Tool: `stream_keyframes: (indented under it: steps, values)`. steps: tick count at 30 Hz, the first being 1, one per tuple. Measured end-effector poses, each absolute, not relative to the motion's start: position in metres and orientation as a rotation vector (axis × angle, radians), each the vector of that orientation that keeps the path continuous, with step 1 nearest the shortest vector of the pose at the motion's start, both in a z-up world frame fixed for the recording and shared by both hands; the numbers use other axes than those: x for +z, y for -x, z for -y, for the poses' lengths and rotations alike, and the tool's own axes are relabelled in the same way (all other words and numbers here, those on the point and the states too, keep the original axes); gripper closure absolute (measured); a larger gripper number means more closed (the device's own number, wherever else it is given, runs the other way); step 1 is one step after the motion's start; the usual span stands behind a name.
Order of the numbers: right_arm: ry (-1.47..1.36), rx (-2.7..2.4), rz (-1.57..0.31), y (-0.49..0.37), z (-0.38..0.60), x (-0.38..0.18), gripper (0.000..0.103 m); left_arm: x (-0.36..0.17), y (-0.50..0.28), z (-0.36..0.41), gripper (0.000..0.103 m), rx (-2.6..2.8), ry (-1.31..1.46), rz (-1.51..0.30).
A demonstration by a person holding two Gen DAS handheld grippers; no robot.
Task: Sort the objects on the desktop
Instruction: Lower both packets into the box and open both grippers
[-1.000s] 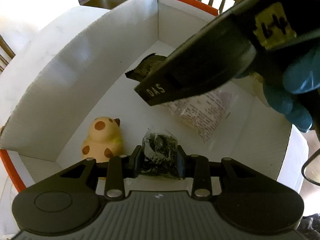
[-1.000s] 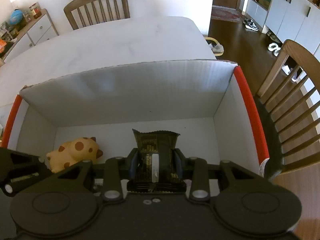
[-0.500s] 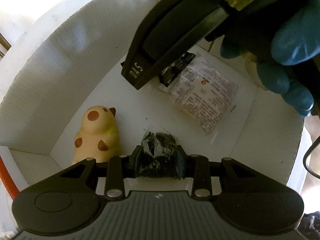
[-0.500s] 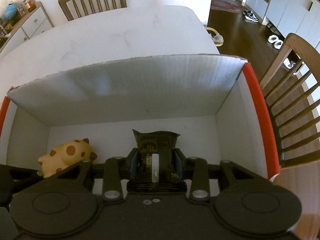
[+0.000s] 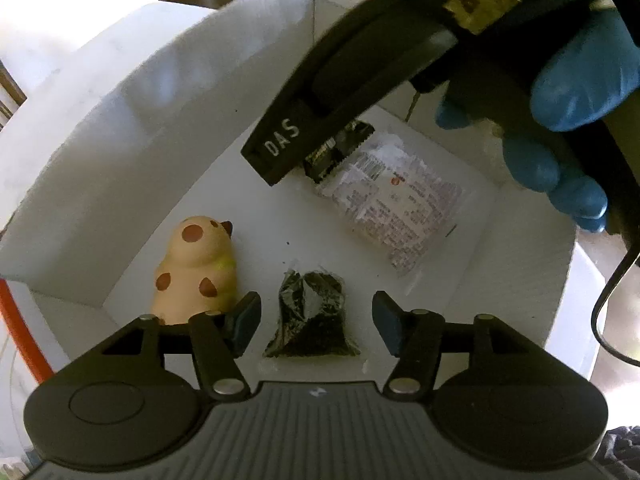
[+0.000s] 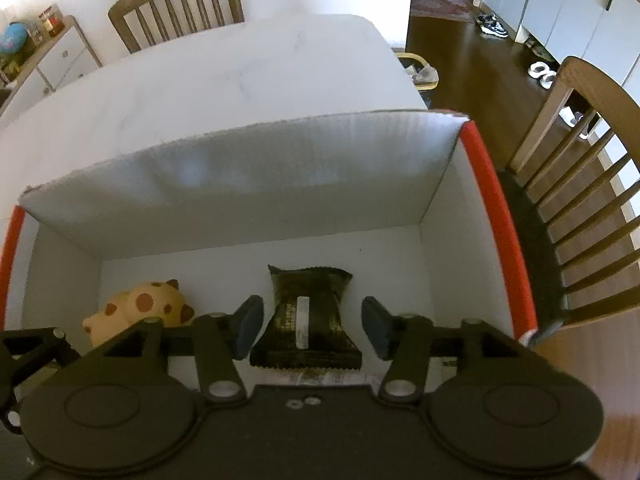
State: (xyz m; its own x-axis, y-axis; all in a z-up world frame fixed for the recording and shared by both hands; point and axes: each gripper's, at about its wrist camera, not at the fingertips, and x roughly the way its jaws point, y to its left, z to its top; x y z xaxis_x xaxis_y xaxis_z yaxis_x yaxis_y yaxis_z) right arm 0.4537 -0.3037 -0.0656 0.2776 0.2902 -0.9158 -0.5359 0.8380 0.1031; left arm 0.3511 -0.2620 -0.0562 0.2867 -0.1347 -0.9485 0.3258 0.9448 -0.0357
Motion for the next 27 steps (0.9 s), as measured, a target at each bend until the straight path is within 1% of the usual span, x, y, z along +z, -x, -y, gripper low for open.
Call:
stream_keyframes:
  steps: [3,4,11,12,15,23,24,27]
  values:
    - [0.231,0.567,-1.148,-0.448,0.309,-0.057,0.039,-0.044,-0.343,0.257,0.043,-0.307,-0.148,-1.206]
    - [0.224,0.570,-1.143,-0.446,0.310,-0.053,0.038,-0.040,-0.339,0.255,0.043,-0.303,-0.139,-1.190]
    - [0.191,0.637,-1.091,-0.427,0.316,-0.025,0.038,-0.014,-0.314,0.244,0.043,-0.273,-0.093,-1.105]
    - [0.191,0.644,-1.082,-0.423,0.317,-0.020,0.037,-0.009,-0.325,0.231,0.042,-0.269,-0.086,-1.097]
    - [0.175,0.656,-1.064,-0.414,0.321,-0.011,0.036,-0.005,-0.308,0.226,0.042,-0.255,-0.071,-1.070]
    - [0.148,0.656,-1.008,-0.392,0.330,0.007,0.036,0.005,-0.287,0.224,0.042,-0.231,-0.039,-1.009]
    - [0.149,0.656,-0.997,-0.391,0.327,0.010,0.036,-0.001,-0.290,0.225,0.042,-0.229,-0.036,-0.998]
    - [0.157,0.661,-0.954,-0.379,0.326,0.018,0.036,0.014,-0.274,0.216,0.042,-0.228,-0.024,-0.968]
